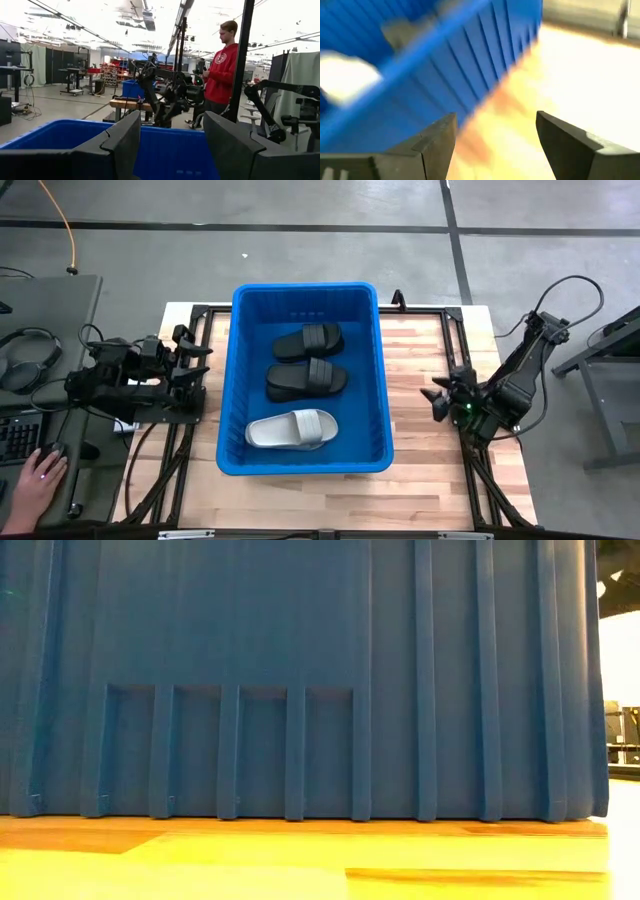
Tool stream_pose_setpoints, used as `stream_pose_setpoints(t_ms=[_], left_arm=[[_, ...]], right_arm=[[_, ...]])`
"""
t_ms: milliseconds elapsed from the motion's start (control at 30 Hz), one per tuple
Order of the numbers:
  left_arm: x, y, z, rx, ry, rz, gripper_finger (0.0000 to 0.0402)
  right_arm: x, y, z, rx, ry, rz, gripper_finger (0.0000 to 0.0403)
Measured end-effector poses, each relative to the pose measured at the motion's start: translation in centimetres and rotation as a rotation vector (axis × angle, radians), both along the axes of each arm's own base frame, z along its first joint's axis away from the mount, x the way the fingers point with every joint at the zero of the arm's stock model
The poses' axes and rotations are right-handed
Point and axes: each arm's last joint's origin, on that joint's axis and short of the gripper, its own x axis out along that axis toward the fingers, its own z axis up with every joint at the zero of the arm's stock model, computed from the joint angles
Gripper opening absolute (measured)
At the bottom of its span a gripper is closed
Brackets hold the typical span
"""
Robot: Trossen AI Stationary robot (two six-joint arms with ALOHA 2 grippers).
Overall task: Pick and place slides into bin
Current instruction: Return to Home Position
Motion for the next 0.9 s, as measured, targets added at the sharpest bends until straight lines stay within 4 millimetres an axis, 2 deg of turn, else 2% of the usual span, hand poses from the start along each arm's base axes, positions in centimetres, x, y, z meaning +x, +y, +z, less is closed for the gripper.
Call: stream_pose_setpoints(t_ms=[233, 433, 567, 900], left_arm=[[0.0, 0.0, 0.0, 0.0, 0.0, 0.0, 0.0207], [0.0, 0.0, 0.0, 0.0, 0.0, 0.0, 0.0207], [0.0, 0.0, 0.0, 0.0, 0.0, 0.0, 0.0207], [0.0, 0.0, 0.0, 0.0, -0.001, 0.0, 0.0207]], right_arm=[[-0.8, 0.7, -0.9, 0.301, 0.382, 0.03, 0.0261], [-1.4, 1.2, -1.2, 0.483, 0.613, 0.048, 0.0261], [-1.6, 1.3, -1.3, 0.532, 0.674, 0.053, 0.0261], [-1.6, 1.3, -1.3, 0.536, 0.679, 0.053, 0.0261]])
